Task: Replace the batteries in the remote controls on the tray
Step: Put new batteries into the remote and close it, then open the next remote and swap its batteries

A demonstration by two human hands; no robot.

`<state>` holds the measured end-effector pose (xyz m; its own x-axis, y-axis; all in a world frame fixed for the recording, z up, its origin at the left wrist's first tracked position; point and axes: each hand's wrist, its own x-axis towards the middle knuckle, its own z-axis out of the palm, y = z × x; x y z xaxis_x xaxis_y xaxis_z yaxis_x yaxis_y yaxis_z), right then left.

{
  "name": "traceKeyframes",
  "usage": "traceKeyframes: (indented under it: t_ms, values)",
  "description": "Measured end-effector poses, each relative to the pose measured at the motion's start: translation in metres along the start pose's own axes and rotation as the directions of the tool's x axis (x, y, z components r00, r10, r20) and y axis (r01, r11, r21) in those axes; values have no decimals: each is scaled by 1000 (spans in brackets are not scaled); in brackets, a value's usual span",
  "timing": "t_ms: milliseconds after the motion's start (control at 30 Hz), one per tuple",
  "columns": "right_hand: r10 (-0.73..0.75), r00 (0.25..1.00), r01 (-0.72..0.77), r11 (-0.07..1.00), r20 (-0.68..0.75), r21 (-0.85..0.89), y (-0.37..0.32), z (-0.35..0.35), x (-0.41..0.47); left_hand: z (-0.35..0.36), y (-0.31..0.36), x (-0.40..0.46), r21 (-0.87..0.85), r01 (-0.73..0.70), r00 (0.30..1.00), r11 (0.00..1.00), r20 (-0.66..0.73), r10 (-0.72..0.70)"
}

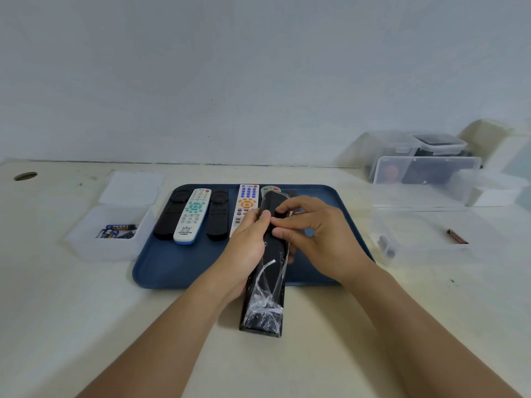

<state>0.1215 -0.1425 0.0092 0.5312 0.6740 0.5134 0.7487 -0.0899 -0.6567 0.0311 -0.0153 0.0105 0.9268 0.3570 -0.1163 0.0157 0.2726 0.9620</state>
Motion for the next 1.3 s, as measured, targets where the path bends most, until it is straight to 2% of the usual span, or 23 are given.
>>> traceKeyframes:
  t_ms: [100, 167, 233, 267, 333, 433, 533, 600, 700, 800, 833, 867, 900, 967, 1033, 1067, 1133, 1200, 1233, 1300]
  values:
    - [168, 984, -161, 979, -53, 125, -6, -1, 0, -2, 1, 1, 20, -10, 1000, 1000, 15, 9]
    - [358, 931, -321, 898, -76, 299, -3, 0, 1, -4, 2, 1, 28, -32, 998, 999, 51, 31]
    - [519, 851, -468, 680, 80, 564, -1, -1, 3, -2, 4, -1, 8, -45, 996, 999, 82, 44]
    - [507, 840, -489, 555, 192, 673, -1, -3, 2, -1, 5, -2, -13, -50, 995, 999, 91, 51]
    - [431, 846, -500, 434, 315, 749, -8, -3, 3, 1, 5, -2, -34, -69, 993, 997, 90, 72]
    - [409, 839, -518, 397, 359, 758, -10, -1, 4, 3, 5, -1, 25, -122, 990, 992, 77, 120]
    - [457, 817, -560, 482, 352, 674, -9, 0, 3, 4, -2, 1, 136, -198, 978, 971, 99, 186]
    - [490, 803, -574, 482, 340, 661, -12, -4, 4, 4, -5, 2, 141, -179, 980, 974, 109, 165]
    - [501, 832, -482, 444, 237, 755, -12, -23, 9, 7, -1, 4, 191, -237, 969, 953, 114, 218]
    - [391, 919, -141, 442, -48, 886, -20, -54, 10, 4, 9, 9, 70, -324, 946, 943, 17, 324]
    - [316, 937, -10, 461, -153, 888, -23, -65, 9, 0, 10, 11, 129, -377, 925, 917, -5, 380]
    - [239, 942, 84, 511, -235, 855, -25, -75, 7, -6, 7, 13, 241, -413, 905, 878, -1, 426]
    - [172, 940, 134, 610, -295, 781, -24, -82, 7, -10, 4, 14, 347, -425, 894, 836, 18, 448]
    - [79, 939, 125, 826, -333, 550, -14, -87, 7, -17, -3, 17, 484, -420, 886, 768, 37, 461]
    - [34, 957, 64, 944, -287, 324, -2, -83, 6, -21, -8, 18, 610, -433, 872, 664, 95, 481]
    - [19, 968, 37, 975, -251, 217, 4, -78, 5, -23, -10, 20, 684, -445, 858, 578, 142, 493]
    - [-13, 980, 11, 1000, -200, -10, 13, -67, 4, -26, -14, 21, 812, -478, 826, 335, 287, 485]
    - [46, 989, -64, 989, -140, -131, 20, -60, 6, -26, -17, 21, 859, -495, 818, 127, 412, 402]
    - [117, 988, -133, 975, -98, -177, 20, -59, 8, -26, -18, 20, 871, -486, 830, 72, 434, 351]
    - [188, 980, -162, 944, 68, -286, 23, -58, 8, -26, -20, 18, 893, -450, 858, 25, 425, 290]
